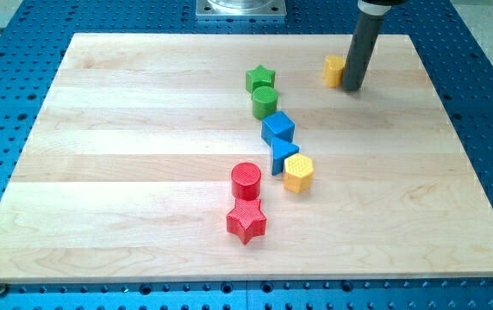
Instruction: Move the yellow heart close to the green star
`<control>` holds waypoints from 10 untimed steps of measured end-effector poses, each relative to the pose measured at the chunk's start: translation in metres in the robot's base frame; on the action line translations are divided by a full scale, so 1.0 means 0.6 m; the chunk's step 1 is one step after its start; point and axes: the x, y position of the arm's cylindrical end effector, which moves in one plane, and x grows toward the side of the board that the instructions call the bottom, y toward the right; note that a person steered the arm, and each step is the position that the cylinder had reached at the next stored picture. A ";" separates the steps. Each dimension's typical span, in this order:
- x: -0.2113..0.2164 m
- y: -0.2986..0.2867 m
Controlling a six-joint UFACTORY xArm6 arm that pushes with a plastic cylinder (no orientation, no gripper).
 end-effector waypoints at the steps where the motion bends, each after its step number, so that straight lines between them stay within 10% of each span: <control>1: -0.006 0.056; 10: -0.011 -0.143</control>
